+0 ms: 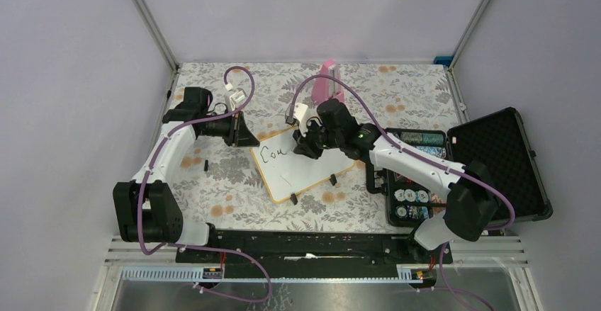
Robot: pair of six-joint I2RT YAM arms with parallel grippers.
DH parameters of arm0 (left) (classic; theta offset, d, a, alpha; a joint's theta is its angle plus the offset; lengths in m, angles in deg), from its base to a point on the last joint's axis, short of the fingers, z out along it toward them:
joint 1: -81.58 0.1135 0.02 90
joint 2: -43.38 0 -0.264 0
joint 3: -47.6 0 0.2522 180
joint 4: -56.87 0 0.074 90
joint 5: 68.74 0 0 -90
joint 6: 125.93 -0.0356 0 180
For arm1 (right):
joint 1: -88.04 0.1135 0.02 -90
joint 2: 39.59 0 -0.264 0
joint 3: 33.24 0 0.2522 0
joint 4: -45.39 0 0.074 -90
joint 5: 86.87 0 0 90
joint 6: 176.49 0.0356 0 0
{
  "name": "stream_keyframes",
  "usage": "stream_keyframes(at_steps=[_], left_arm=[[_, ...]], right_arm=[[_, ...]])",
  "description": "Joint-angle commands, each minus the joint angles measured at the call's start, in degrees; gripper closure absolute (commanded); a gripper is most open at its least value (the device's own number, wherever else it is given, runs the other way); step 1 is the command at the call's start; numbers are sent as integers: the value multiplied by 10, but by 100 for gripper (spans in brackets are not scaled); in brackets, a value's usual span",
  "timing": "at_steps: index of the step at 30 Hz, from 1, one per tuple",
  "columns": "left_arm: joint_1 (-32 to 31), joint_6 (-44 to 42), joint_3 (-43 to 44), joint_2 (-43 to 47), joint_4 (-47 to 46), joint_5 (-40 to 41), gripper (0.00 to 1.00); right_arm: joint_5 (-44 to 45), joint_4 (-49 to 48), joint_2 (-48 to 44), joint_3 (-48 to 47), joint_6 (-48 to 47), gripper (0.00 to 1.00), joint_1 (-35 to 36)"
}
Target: Write a sentence on the whiteboard
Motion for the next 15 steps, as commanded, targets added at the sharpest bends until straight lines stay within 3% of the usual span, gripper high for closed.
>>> stream_keyframes(at_steps=[1,15], left_arm=[[2,-7,0,13,-7,7,100],[2,-9,0,12,-7,6,100]], right_arm=[[-11,8,-38,0,-9,100,-13],[-40,-4,-43,-11,3,100,-48]])
